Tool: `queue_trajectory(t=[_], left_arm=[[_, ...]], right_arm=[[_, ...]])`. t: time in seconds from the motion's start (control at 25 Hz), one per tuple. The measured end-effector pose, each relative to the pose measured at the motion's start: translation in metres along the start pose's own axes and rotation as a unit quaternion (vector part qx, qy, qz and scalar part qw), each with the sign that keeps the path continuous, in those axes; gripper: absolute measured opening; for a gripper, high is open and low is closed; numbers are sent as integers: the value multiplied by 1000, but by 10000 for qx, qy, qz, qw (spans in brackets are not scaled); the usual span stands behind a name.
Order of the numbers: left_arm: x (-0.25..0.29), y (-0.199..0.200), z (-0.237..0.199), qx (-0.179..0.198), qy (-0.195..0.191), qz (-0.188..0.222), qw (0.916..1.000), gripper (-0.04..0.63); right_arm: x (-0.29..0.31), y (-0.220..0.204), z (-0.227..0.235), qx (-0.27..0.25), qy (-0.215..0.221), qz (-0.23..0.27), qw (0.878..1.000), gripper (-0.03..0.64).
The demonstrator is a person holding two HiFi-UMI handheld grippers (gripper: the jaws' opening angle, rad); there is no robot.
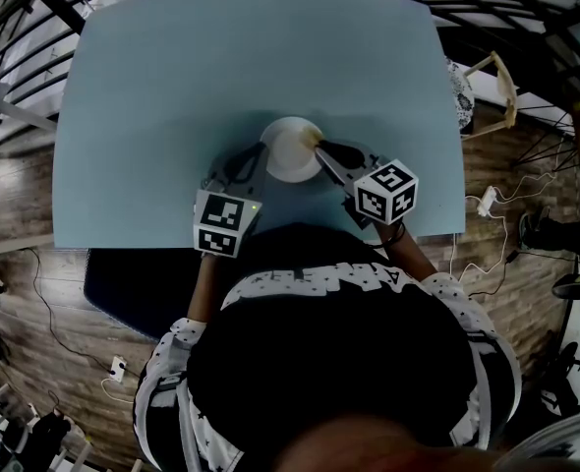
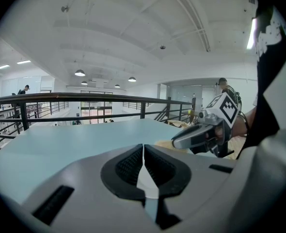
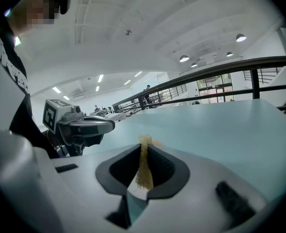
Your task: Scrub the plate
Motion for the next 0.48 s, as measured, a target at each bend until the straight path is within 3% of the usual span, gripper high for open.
queue_trajectory(t=[0.48], left_arm=[[1,-2,1,8,-7,-47,10000,15]], right_arm=[[0,4,-3,-64,61,36,10000,51]])
Point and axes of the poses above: the fingertips, and each gripper's own axes: x forward along the fingers, z to its right, y out of its top, the point moved 7 cm from there along -x, backward along the fingers, and after that the axes turned 8 degrees about -x, right-handed, at the moved point
